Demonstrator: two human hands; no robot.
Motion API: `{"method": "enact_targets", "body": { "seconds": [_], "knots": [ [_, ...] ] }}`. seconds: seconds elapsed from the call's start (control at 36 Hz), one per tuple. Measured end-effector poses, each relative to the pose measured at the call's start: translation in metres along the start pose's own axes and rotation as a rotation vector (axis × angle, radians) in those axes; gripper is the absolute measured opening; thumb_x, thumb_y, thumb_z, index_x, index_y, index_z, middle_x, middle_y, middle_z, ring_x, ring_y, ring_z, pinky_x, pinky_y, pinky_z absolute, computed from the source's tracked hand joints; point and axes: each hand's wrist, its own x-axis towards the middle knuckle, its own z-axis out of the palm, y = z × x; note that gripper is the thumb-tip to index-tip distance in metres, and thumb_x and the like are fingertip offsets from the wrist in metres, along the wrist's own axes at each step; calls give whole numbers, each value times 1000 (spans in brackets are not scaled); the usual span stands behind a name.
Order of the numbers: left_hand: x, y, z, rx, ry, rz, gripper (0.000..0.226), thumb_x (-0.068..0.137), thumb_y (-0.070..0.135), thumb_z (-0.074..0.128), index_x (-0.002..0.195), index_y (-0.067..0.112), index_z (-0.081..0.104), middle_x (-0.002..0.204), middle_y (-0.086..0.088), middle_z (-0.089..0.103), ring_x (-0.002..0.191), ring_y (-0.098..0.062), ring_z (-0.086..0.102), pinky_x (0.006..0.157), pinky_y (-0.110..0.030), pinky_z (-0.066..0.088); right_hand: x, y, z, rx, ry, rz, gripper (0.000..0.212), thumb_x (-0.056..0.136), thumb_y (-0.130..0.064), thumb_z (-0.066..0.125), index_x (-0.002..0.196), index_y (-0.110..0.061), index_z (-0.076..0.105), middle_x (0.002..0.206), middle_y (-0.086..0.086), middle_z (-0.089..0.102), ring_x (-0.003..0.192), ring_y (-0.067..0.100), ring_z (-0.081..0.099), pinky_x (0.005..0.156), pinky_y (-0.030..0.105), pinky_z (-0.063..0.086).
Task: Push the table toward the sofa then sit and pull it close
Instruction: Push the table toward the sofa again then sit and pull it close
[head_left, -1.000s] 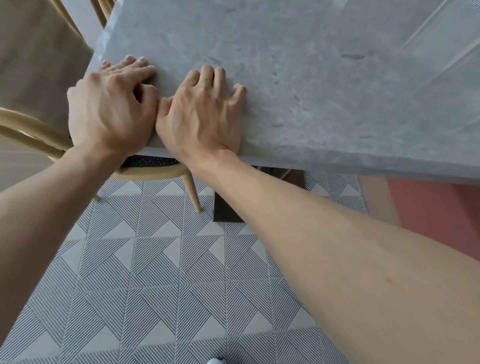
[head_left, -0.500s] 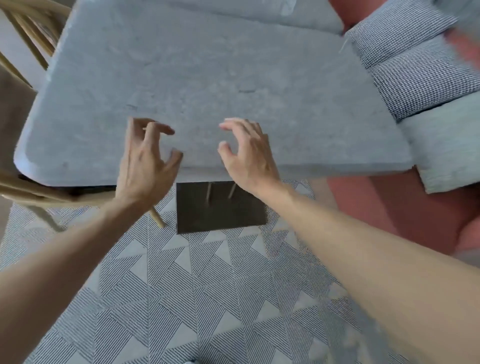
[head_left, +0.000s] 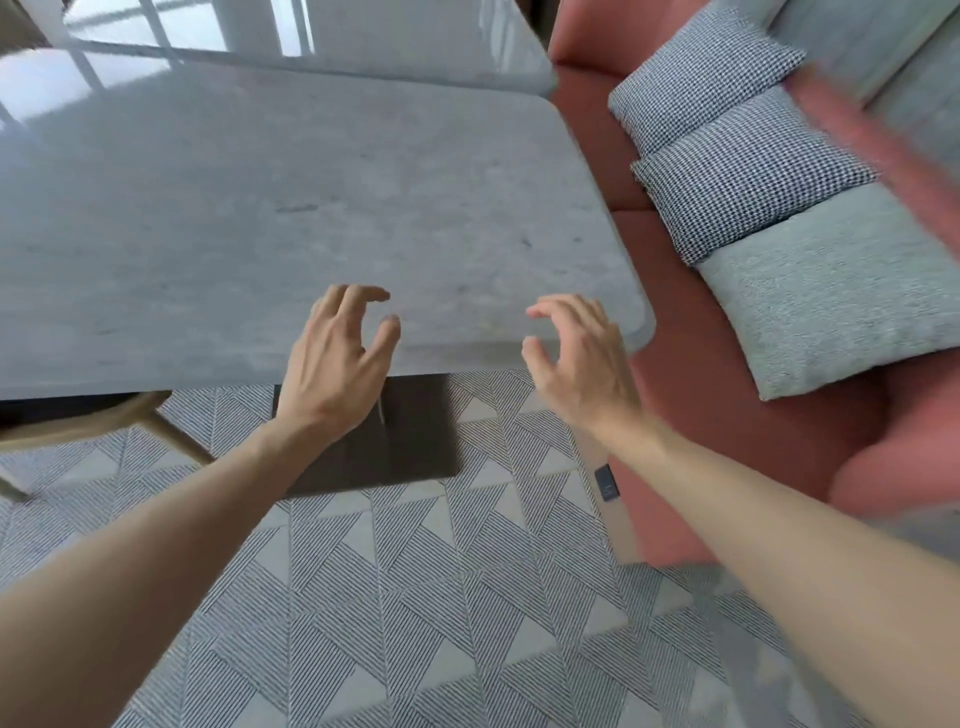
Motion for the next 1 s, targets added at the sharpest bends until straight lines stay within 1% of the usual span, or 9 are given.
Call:
{"method": "enact_targets", "body": {
  "seconds": [0.11, 0.19, 0.31, 0.39, 0.47, 0.56, 0.61, 0.75, 1.0],
  "knots": [
    [15, 7, 27, 81, -18, -46, 39, 99, 33, 48, 135, 18, 55, 142, -5, 50, 130, -27, 44, 103, -43, 36, 16, 49, -4, -149, -64, -32, 48, 86, -36, 43, 121, -10, 62, 132, 4, 59, 122, 26, 51, 97, 42, 38],
    [38, 0, 37, 147, -25, -103, 49, 98, 39, 44, 142, 20, 50, 155, -5, 39, 142, -27, 33, 116, -49, 24, 33, 73, -1, -187, -44, -32, 53, 86, -38, 39, 125, -9, 60, 135, 6, 57, 124, 27, 49, 98, 43, 38],
    [58, -17, 55, 241, -44, -222, 53, 99, 47, 37, 148, 26, 41, 162, 0, 27, 148, -25, 21, 118, -59, 8, 53, 86, 22, -217, -64, -69, 54, 90, -41, 37, 129, -10, 57, 138, 6, 54, 126, 27, 48, 98, 40, 33],
    [55, -27, 77, 389, -63, -221, 51, 100, 54, 31, 143, 29, 41, 159, 4, 29, 149, -21, 16, 116, -63, -3, 64, 95, 42, -255, -74, -94, 48, 94, -41, 42, 129, -11, 56, 138, 7, 53, 126, 27, 48, 100, 41, 32],
    [52, -29, 89, 569, 0, -174, 50, 96, 59, 31, 134, 28, 43, 150, -1, 39, 143, -27, 26, 114, -67, 8, 74, 103, 50, -290, -37, -97, 44, 94, -40, 44, 125, -12, 57, 133, 7, 56, 122, 29, 51, 103, 45, 33],
    [52, -27, 93, 621, 93, -166, 43, 93, 54, 36, 123, 26, 49, 138, -6, 49, 131, -34, 40, 111, -66, 19, 82, 105, 53, -311, -15, -123, 43, 90, -39, 45, 121, -12, 58, 125, 9, 57, 117, 30, 53, 102, 45, 36],
    [53, -29, 94, 643, 100, -145, 43, 93, 51, 36, 123, 23, 50, 135, -8, 51, 127, -36, 42, 109, -66, 22, 84, 107, 53, -314, 3, -155, 43, 88, -37, 45, 118, -10, 59, 121, 10, 58, 114, 31, 54, 100, 45, 38],
    [53, -28, 95, 642, 130, -134, 46, 94, 47, 33, 128, 20, 50, 138, -8, 50, 129, -36, 40, 110, -67, 21, 85, 109, 52, -323, 53, -204, 43, 84, -34, 48, 114, -8, 62, 114, 12, 60, 107, 33, 56, 96, 45, 38],
    [60, -12, 99, 613, 115, -182, 51, 93, 44, 33, 133, 18, 51, 145, -8, 48, 135, -35, 36, 112, -66, 17, 99, 119, 53, -281, 54, -210, 45, 81, -34, 49, 114, -8, 64, 110, 12, 61, 103, 34, 58, 92, 45, 40]
  ]
}}
